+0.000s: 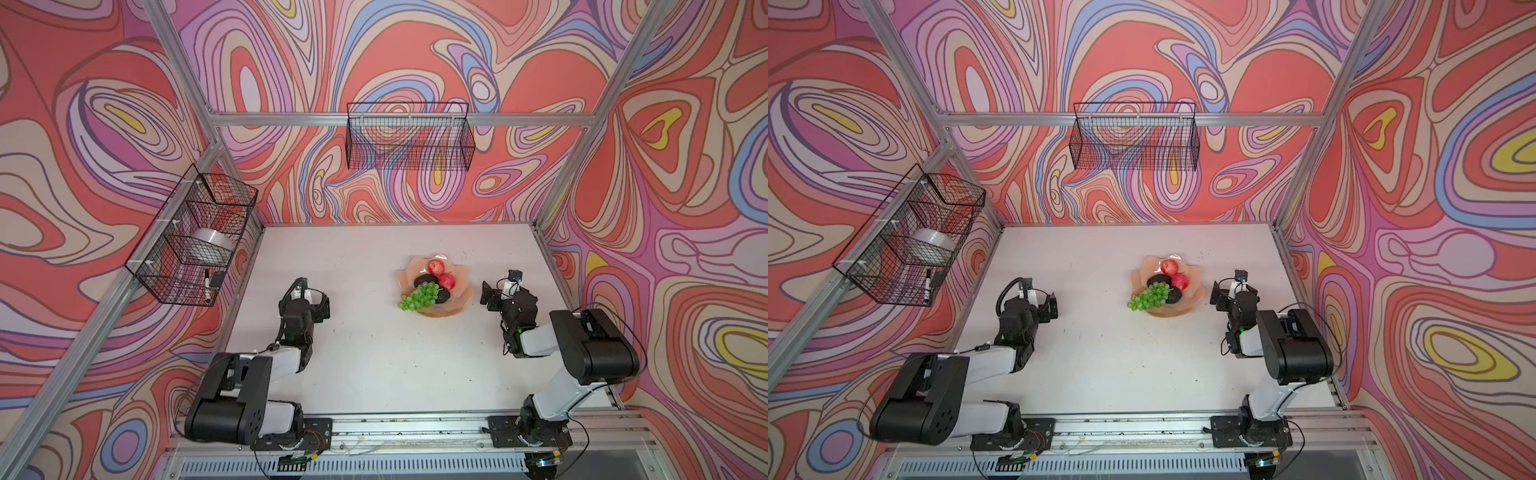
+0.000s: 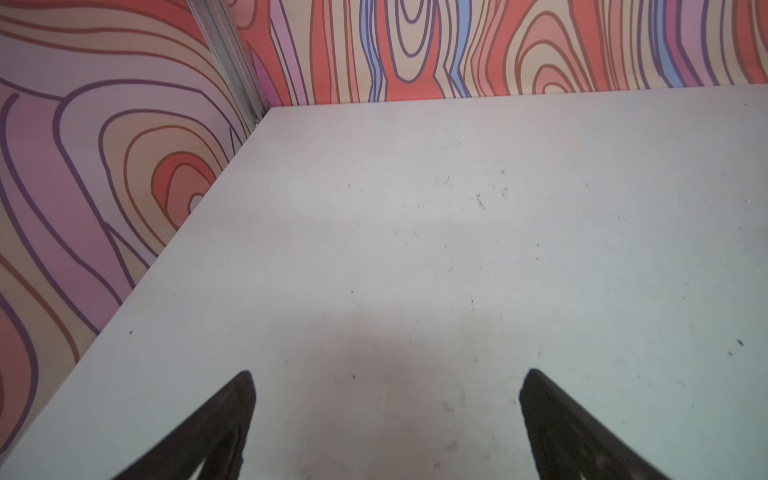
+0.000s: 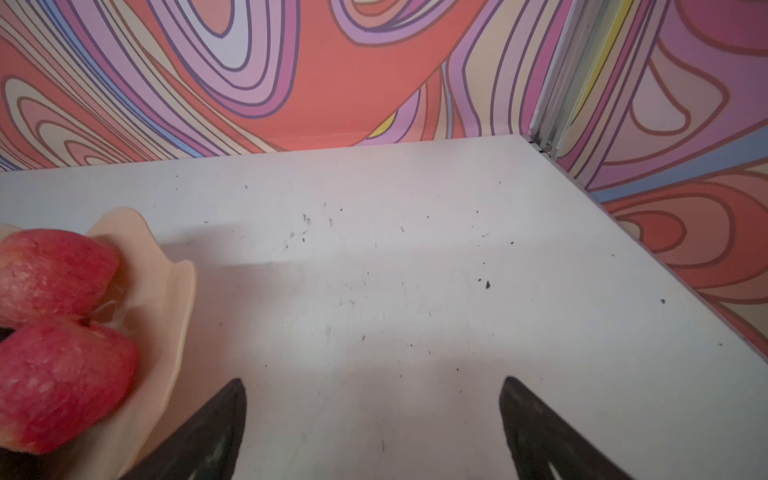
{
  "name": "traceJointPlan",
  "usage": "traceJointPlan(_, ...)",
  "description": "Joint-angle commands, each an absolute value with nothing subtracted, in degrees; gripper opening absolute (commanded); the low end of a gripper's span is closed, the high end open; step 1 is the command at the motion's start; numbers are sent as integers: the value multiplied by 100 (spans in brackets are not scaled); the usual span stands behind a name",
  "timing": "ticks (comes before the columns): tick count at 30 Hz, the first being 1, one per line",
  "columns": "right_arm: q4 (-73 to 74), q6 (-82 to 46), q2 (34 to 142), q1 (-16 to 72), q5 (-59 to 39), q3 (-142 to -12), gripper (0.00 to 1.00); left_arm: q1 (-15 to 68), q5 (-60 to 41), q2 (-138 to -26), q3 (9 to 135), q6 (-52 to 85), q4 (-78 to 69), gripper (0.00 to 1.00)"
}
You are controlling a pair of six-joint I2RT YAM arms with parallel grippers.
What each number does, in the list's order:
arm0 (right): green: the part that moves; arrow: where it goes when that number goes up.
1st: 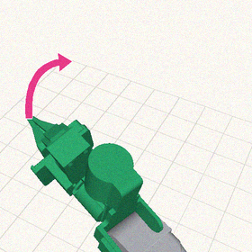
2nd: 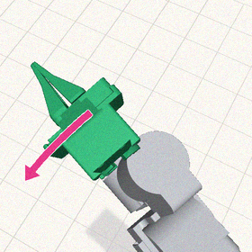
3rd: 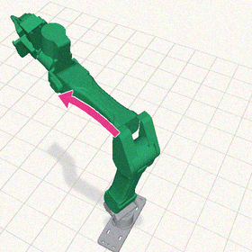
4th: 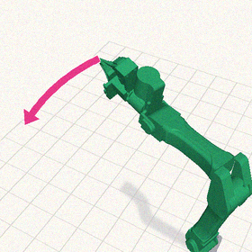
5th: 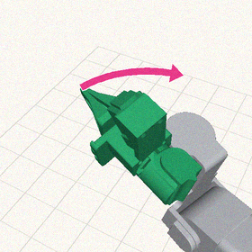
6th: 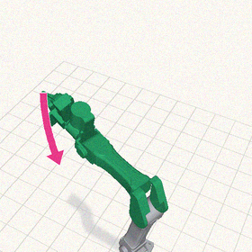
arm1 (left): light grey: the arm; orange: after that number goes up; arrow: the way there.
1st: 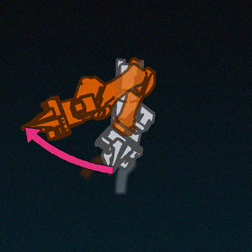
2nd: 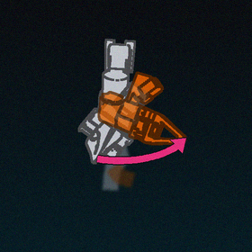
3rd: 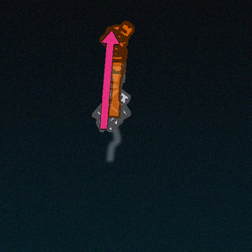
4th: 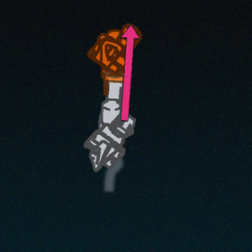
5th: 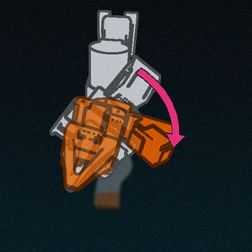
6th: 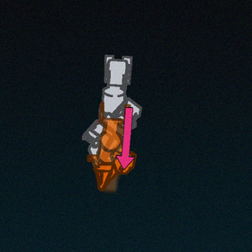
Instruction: Place and organize the fake fruits in the fruit bowl
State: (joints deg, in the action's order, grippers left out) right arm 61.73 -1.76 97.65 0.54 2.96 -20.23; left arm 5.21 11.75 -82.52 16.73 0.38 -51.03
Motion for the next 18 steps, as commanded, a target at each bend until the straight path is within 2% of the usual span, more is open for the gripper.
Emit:
traceJointPlan(1, 6703, -58, 9800, 27, 197, -2030, 98, 474, 994, -9041, 1492, -214, -6760, 100)
traceJointPlan(4, 6516, -203, 9782, 28, 680, -2125, 98, 440, 1101, -8708, 1730, -33, -5722, 100)
traceJointPlan(6, 6245, -287, 9792, 31, 905, -2273, 98, 431, 1230, -8954, 1780, -75, -6078, 100)
traceJointPlan(9, 5508, -215, 9795, 43, 782, -2672, 98, 435, 1340, -8799, 1890, 28, -5579, 100)
traceJointPlan(18, 5616, -243, 9795, 44, 880, -2617, 98, 428, 1525, -8874, 2012, 94, -5439, 100)
